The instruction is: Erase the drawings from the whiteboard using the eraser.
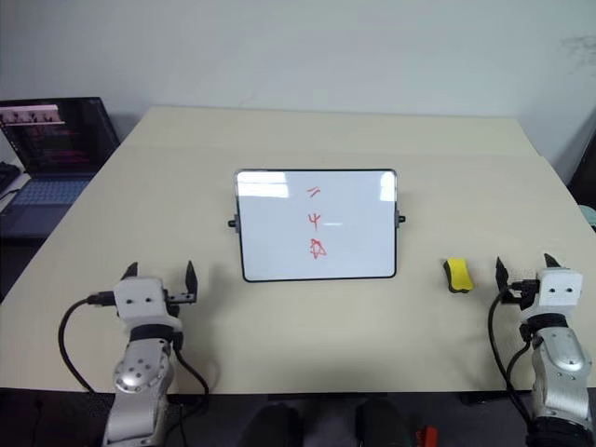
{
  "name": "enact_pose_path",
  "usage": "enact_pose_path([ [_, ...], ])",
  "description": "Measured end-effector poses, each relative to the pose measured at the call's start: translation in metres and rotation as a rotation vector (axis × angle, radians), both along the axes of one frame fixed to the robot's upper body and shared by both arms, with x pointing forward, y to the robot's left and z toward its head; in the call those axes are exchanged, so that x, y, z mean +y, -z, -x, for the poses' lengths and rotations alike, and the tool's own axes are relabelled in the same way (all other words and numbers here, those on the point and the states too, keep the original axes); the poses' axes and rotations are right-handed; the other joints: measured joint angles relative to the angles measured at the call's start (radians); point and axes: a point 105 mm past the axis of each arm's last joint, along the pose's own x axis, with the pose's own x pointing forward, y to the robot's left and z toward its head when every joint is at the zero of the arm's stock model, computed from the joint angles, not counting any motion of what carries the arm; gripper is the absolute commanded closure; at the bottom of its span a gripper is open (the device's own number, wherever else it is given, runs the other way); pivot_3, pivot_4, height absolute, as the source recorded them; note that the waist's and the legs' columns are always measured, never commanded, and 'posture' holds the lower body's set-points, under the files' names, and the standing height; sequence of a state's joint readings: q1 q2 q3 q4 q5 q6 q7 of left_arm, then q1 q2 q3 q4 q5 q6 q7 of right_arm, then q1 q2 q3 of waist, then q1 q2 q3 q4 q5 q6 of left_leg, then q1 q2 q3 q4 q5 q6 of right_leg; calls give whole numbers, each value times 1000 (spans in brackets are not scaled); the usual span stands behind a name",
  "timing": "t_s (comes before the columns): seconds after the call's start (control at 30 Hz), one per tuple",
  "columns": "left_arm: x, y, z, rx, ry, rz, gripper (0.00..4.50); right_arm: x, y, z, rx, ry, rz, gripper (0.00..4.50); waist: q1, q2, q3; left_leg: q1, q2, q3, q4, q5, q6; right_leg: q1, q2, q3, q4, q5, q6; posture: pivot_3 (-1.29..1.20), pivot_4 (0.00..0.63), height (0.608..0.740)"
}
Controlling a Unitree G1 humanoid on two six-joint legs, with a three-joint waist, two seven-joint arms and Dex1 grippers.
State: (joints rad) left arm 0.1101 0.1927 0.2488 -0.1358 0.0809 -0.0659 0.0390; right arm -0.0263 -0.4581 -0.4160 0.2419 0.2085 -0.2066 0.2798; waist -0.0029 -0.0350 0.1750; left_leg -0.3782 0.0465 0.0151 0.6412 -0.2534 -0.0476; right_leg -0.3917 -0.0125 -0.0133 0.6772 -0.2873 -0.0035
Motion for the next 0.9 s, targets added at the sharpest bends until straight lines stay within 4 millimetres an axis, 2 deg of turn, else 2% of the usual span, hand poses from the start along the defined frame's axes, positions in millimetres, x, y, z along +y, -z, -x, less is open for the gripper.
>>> enact_pose_path([
  [0.1,2,-1,3,-3,-5,-5,0,-4,0,-1,1,20,-23,18,0,0,0,0,0,0,0,0,0,0,0,0,0,0,0,0,150,740],
  [0.27,8,10,13,45,-27,0,0,-7,3,1,20,34,-32,18,0,0,0,0,0,0,0,0,0,0,0,0,0,0,0,0,150,740],
  [0.43,10,18,24,88,-33,19,0,-2,-2,7,16,13,-21,18,0,0,0,0,0,0,0,0,0,0,0,0,-1,0,0,0,150,740],
  [0.57,11,21,38,111,-20,37,0,-1,4,14,41,25,-59,18,0,0,0,0,0,-1,0,0,0,0,0,0,-1,0,0,0,150,740],
  [0.67,10,19,45,141,52,0,0,1,7,16,41,39,-89,18,-1,0,0,0,0,-1,0,0,0,0,0,1,0,0,0,0,150,740],
  [0.77,12,14,50,174,138,-44,0,7,1,17,28,33,-94,18,-1,2,0,0,1,-2,0,0,0,-1,0,0,0,-1,0,0,150,740],
  [0.83,16,5,49,169,178,-60,0,17,-3,18,19,7,-102,18,0,2,0,0,1,-3,0,0,0,-2,0,0,0,-1,-1,0,150,740],
  [0.9,11,-9,38,145,262,-78,0,23,-6,18,19,-9,-126,18,3,2,0,0,0,-3,0,0,0,-2,0,0,1,-1,0,0,150,740],
])
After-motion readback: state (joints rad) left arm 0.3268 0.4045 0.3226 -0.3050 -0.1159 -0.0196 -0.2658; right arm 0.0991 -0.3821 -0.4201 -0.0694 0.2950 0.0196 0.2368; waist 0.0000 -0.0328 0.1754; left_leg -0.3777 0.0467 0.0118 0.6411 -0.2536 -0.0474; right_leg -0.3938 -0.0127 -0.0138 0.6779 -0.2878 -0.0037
